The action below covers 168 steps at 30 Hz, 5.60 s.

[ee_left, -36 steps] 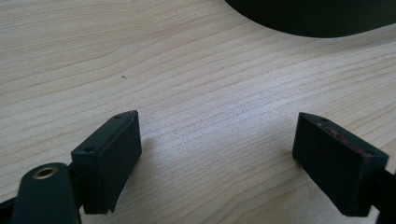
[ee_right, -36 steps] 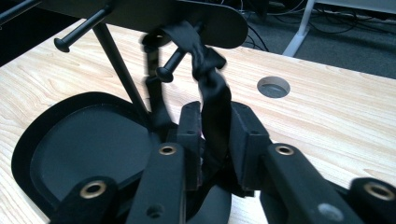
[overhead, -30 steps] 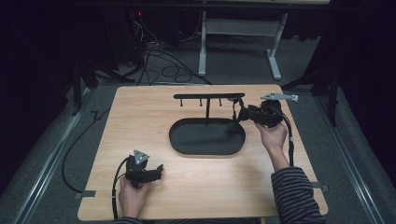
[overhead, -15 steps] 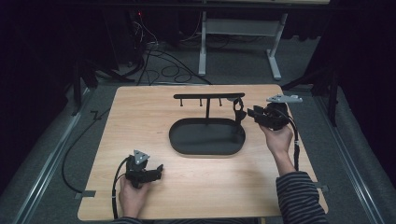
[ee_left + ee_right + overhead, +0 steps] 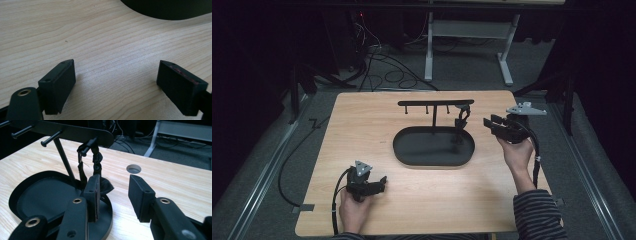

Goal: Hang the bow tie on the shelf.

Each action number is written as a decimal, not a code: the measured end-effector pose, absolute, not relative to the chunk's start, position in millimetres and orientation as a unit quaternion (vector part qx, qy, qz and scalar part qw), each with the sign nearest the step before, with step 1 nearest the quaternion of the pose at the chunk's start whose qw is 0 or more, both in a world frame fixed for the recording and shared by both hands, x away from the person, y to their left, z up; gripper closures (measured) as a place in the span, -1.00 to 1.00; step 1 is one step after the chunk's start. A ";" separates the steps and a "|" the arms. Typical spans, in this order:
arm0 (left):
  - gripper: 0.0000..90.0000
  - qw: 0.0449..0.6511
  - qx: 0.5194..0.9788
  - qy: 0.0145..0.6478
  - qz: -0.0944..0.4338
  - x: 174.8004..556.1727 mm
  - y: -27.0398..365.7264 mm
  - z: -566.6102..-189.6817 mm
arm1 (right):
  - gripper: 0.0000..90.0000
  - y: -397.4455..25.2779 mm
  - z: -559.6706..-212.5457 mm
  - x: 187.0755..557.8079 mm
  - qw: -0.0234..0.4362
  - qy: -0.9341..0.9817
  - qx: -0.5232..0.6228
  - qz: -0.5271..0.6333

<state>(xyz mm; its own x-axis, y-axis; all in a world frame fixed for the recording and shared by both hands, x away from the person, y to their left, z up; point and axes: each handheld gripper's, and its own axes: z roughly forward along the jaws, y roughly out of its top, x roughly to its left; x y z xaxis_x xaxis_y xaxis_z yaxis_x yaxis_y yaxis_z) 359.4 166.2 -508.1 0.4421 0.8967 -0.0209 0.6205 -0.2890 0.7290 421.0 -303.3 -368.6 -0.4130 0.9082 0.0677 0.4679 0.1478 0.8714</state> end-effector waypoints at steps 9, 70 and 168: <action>-0.64 0.342 0.777 0.488 0.201 359.4 166.2 -508.1 | 0.41 -311.9 -366.6 410.8 0.251 0.705 0.483 0.455; -0.64 0.342 0.777 0.488 0.202 359.4 166.0 -508.2 | 0.38 -338.9 -380.5 347.2 0.253 0.693 0.486 0.469; -0.64 0.342 0.777 0.488 0.202 359.4 166.1 -508.2 | 0.35 -322.9 -452.6 322.9 0.167 0.709 0.509 0.459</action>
